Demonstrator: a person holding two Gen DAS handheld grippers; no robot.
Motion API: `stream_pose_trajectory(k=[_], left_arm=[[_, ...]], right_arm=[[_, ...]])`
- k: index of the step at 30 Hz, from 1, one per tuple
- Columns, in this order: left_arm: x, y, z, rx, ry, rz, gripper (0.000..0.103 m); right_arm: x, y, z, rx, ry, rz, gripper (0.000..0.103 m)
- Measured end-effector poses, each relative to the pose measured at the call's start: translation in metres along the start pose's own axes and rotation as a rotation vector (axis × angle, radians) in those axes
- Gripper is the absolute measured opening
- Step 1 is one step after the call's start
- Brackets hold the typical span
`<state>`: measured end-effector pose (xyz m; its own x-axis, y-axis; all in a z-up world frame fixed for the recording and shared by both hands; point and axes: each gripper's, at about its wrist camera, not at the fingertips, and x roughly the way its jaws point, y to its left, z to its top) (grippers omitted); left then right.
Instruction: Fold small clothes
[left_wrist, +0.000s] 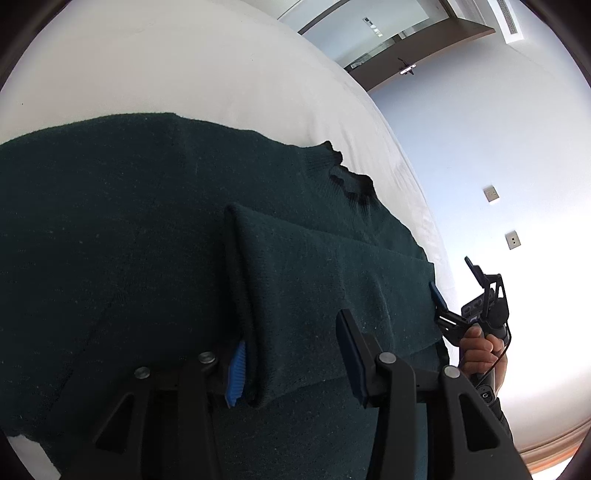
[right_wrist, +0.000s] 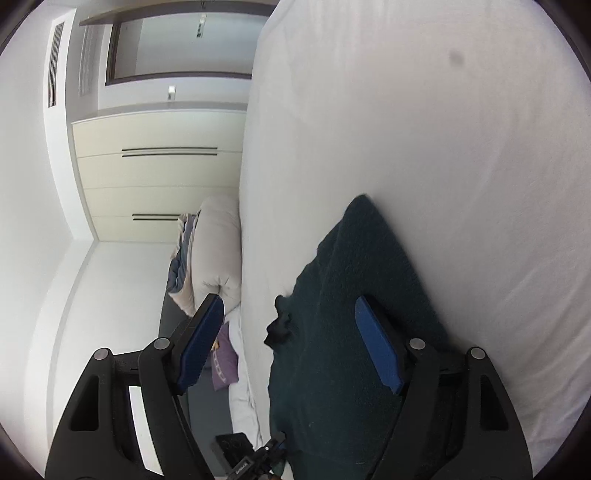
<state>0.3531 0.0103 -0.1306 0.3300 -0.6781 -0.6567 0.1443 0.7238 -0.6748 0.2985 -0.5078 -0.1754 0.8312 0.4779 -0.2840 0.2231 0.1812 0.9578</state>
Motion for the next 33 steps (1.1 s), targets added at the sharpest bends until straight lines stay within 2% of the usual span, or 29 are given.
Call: stream_pose_trajectory(k=[2,4,8,9,12,15,18,21,22,24,27,29,33], left_arm=[[-0.006,0.001,0.0,-0.005,-0.029,0.017,0.049],[-0.02,-0.001,-0.002,0.001,-0.077,0.058,0.057],[-0.076,0.005,-0.015,0.002,-0.22,0.134,0.08],[-0.095,0.012,-0.022,-0.016,-0.259,0.155,0.086],[-0.154,0.047,-0.047,-0.153,-0.395,0.178,0.091],[-0.214,0.1,-0.084,-0.381,-0.55,0.154,0.091],[-0.256,0.156,-0.124,-0.636,-0.685,0.083,0.092],[-0.274,0.197,-0.153,-0.799,-0.75,0.039,0.092],[-0.276,0.21,-0.16,-0.836,-0.77,-0.026,0.092],[-0.279,0.222,-0.165,-0.881,-0.8,-0.09,0.092],[-0.283,0.226,-0.157,-0.876,-0.807,-0.097,0.097],[-0.281,0.23,-0.152,-0.898,-0.811,-0.084,0.097],[-0.286,0.245,-0.145,-0.966,-0.865,-0.118,0.097]], right_arm=[[-0.009,-0.001,-0.005,-0.044,0.005,-0.012,0.073],[-0.022,-0.004,-0.01,-0.053,-0.019,-0.042,0.071],[-0.064,0.002,-0.023,-0.047,-0.16,-0.143,0.073],[-0.072,0.005,-0.027,-0.057,-0.178,-0.166,0.073],[-0.084,0.016,-0.046,-0.089,-0.183,-0.187,0.075],[-0.083,0.033,-0.071,-0.141,-0.149,-0.189,0.075],[-0.072,0.05,-0.097,-0.174,-0.082,-0.175,0.075],[-0.055,0.067,-0.135,-0.22,-0.005,-0.17,0.075],[-0.049,0.076,-0.148,-0.24,0.019,-0.168,0.075],[-0.037,0.094,-0.169,-0.282,0.062,-0.175,0.075],[-0.022,0.12,-0.201,-0.345,0.112,-0.165,0.075],[-0.016,0.137,-0.218,-0.383,0.135,-0.159,0.075],[-0.01,0.162,-0.246,-0.437,0.164,-0.146,0.075]])
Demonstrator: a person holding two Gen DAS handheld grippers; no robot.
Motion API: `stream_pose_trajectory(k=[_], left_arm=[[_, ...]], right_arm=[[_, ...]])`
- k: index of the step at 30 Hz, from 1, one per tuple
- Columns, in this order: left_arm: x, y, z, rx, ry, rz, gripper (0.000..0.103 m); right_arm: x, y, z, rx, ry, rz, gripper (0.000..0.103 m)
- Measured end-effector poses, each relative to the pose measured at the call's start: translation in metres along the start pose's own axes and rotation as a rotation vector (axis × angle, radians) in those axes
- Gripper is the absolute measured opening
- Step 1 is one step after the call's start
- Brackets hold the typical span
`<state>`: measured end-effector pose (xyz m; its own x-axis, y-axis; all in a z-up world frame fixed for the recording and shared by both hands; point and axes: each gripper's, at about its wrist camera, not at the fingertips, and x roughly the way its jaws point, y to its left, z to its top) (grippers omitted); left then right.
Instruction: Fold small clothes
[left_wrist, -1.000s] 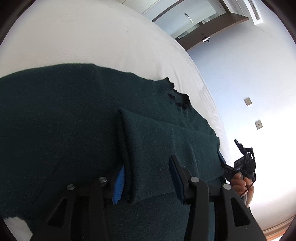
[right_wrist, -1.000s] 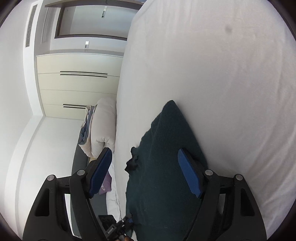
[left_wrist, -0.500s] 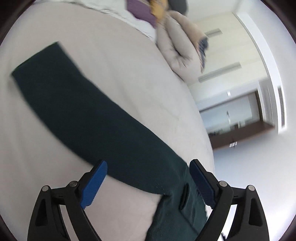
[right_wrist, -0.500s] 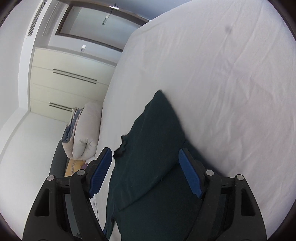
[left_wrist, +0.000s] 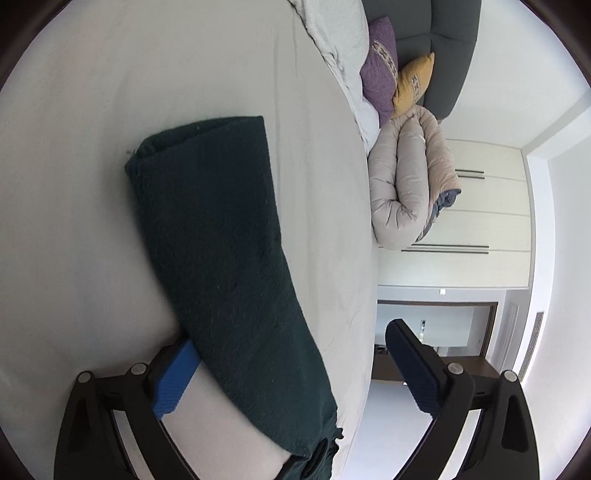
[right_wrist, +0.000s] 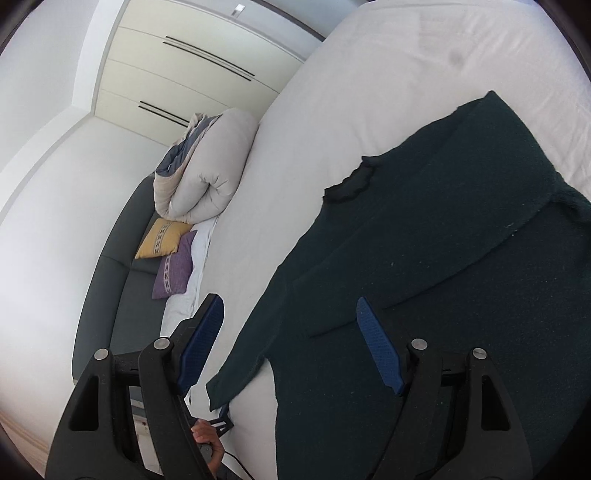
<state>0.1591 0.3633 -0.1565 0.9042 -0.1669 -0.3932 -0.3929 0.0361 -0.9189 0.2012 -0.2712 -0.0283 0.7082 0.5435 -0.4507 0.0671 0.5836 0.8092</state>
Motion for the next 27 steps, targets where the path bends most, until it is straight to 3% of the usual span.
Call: stream_pose_trajectory(k=[1,3,4,6,7,9,12,16,18,20,22,23,25,27], left_arm=[[0.002,-0.001,0.005,0.002,-0.006,-0.009,0.093],[0.006,-0.002,0.014,0.027,-0.016,0.01,0.064],[0.007,0.002,0.016,0.026,-0.017,0.027,0.055],[0.014,0.005,0.019,0.023,-0.012,0.063,0.027],[0.016,-0.002,0.017,0.067,-0.018,0.092,0.024],[0.02,-0.033,0.004,0.237,-0.02,0.129,0.014],[0.039,-0.102,-0.049,0.614,0.019,0.151,0.009],[0.078,-0.158,-0.19,1.23,0.157,0.186,0.009],[0.096,-0.155,-0.269,1.532,0.258,0.227,0.009],[0.114,-0.124,-0.328,1.743,0.344,0.3,0.013],[0.125,-0.09,-0.353,1.819,0.402,0.363,0.016],[0.125,-0.083,-0.36,1.868,0.375,0.383,0.016],[0.115,-0.088,-0.36,1.883,0.372,0.352,0.029],[0.105,-0.098,-0.339,1.773,0.437,0.28,0.076]], right_arm=[[0.001,0.007,-0.003,-0.011,0.004,0.0,0.075],[0.004,0.016,-0.008,-0.034,0.015,-0.006,0.075],[0.005,0.02,-0.01,-0.046,0.018,-0.012,0.075],[0.014,0.021,-0.009,-0.061,0.03,-0.025,0.075],[0.02,0.019,-0.007,-0.062,0.039,-0.025,0.075],[0.026,0.018,-0.009,-0.06,0.05,-0.027,0.075],[0.034,0.013,-0.01,-0.061,0.064,-0.029,0.075],[0.042,-0.001,-0.006,-0.055,0.073,-0.038,0.075],[0.047,-0.01,-0.003,-0.039,0.077,-0.045,0.074],[0.056,-0.02,0.0,-0.037,0.096,-0.066,0.074],[0.07,-0.028,0.0,-0.025,0.133,-0.08,0.075],[0.076,-0.03,0.0,-0.026,0.151,-0.081,0.075],[0.091,-0.032,0.0,-0.034,0.182,-0.074,0.075],[0.108,-0.035,0.0,-0.016,0.215,-0.06,0.075]])
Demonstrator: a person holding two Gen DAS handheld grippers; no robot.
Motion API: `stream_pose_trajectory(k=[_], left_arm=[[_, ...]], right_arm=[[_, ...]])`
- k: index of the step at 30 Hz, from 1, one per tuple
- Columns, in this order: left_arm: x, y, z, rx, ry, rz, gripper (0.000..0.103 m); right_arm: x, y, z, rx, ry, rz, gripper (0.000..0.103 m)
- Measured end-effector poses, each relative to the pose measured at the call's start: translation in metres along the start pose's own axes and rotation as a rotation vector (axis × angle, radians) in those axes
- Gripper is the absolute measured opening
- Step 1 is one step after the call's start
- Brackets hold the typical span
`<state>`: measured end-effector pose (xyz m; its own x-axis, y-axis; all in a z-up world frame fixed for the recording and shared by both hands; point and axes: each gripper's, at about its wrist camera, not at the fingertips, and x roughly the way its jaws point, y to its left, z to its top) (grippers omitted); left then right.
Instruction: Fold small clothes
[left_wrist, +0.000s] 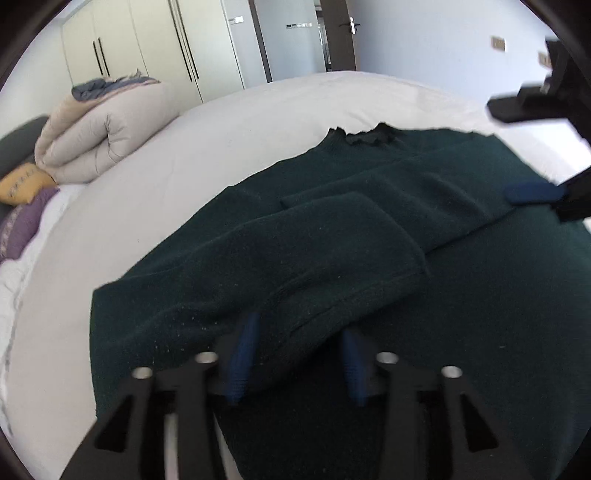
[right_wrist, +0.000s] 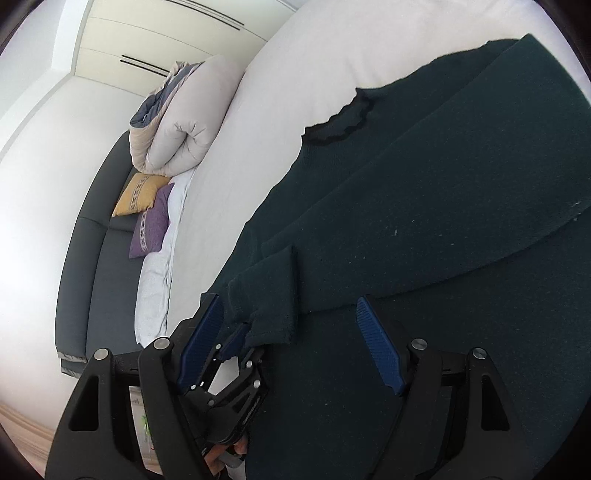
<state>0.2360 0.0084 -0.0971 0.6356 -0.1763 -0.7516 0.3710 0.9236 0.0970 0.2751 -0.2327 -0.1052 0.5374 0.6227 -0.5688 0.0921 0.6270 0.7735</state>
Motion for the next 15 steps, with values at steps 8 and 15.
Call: stream_pose_trajectory(k=[8,15], left_arm=[[-0.053,0.104,-0.01,-0.395,-0.115,-0.141,0.083],[-0.053,0.172,-0.015,-0.657,-0.16,-0.157,0.067]], right_arm=[[0.08,0.013,0.0,0.013,0.167,-0.049,0.075],[0.125,0.03,-0.004,0.0,0.209,-0.119,0.061]])
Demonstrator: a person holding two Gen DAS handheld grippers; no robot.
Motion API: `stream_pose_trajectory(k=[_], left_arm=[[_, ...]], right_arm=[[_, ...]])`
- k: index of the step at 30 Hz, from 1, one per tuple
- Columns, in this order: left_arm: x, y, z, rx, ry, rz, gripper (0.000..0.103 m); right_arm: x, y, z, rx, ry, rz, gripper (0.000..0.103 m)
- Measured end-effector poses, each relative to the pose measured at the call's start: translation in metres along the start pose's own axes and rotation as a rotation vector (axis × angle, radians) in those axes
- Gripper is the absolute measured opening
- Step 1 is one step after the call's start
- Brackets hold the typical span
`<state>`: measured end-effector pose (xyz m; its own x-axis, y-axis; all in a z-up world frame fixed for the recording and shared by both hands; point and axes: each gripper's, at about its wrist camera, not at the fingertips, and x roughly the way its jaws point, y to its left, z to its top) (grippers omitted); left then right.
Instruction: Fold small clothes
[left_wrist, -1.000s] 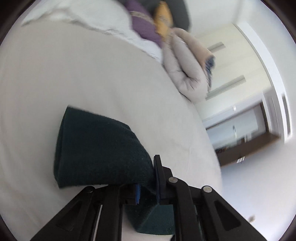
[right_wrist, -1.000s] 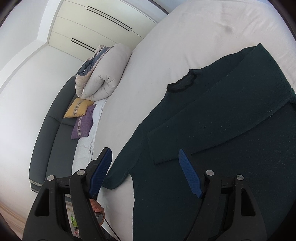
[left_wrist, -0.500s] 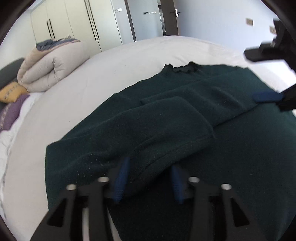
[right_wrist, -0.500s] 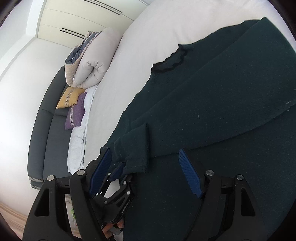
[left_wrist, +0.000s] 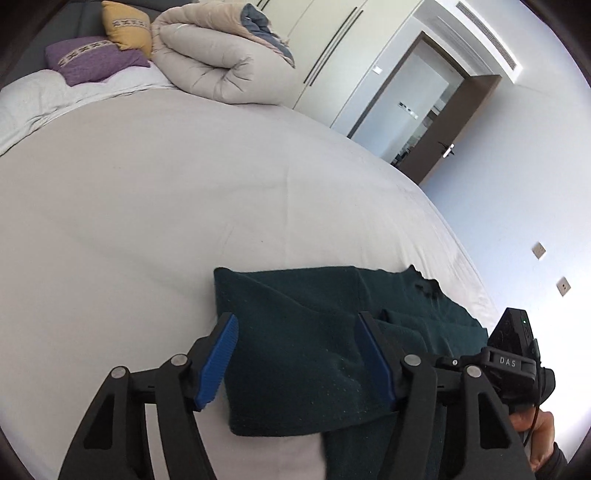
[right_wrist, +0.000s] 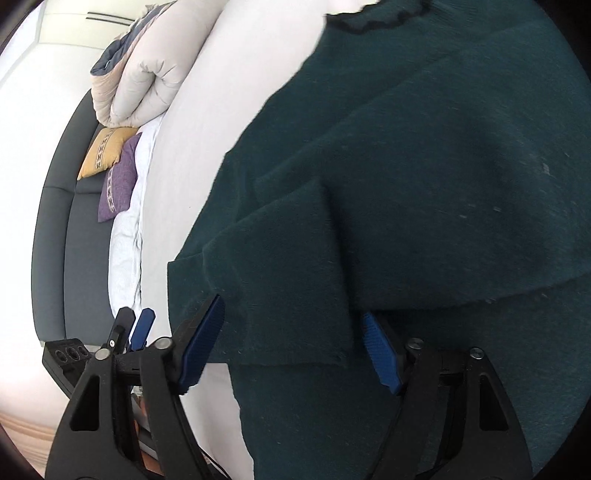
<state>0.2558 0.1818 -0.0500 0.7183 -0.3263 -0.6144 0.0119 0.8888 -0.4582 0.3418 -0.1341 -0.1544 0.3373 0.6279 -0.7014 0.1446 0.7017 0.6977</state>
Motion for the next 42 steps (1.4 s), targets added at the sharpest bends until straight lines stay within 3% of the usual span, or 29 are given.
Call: stream_pose_trajectory(k=[1,3,7,13,17,19,21,22,28,35,42], left_arm=[[0.0,0.003,0.002,-0.015,-0.008,0.001,0.067],[0.002,0.01,0.006,-0.044,-0.015,0.001,0.067],[0.007,0.013,0.009,-0.045,-0.016,0.008,0.067],[0.011,0.007,0.005,-0.022,-0.002,0.008,0.067],[0.018,0.004,0.002,-0.005,0.02,0.009,0.061],[0.021,0.001,0.001,0.006,0.027,0.013,0.061],[0.023,-0.004,0.001,0.019,0.031,0.012,0.061],[0.024,-0.006,0.0,0.025,0.033,0.012,0.061],[0.032,-0.013,-0.008,0.051,0.056,0.022,0.061],[0.03,-0.004,-0.005,0.006,0.045,0.025,0.061],[0.019,0.008,0.002,-0.053,0.01,0.014,0.061]], right_arm=[[0.003,0.006,0.001,-0.03,0.007,-0.021,0.041],[0.006,0.015,0.0,-0.088,0.017,-0.065,0.023],[-0.014,0.028,0.001,-0.189,-0.041,-0.121,0.012],[-0.074,0.029,0.017,-0.277,-0.169,-0.195,0.009],[-0.11,0.004,0.037,-0.243,-0.23,-0.268,0.009],[-0.125,-0.002,0.043,-0.239,-0.229,-0.248,0.009],[-0.137,0.001,0.04,-0.278,-0.231,-0.174,0.009],[-0.141,0.008,0.038,-0.304,-0.23,-0.139,0.009],[-0.15,0.052,0.033,-0.393,-0.28,-0.151,0.008],[-0.14,0.173,0.008,-0.585,-0.251,-0.148,0.006],[-0.156,0.256,-0.01,-0.596,-0.251,0.012,0.006]])
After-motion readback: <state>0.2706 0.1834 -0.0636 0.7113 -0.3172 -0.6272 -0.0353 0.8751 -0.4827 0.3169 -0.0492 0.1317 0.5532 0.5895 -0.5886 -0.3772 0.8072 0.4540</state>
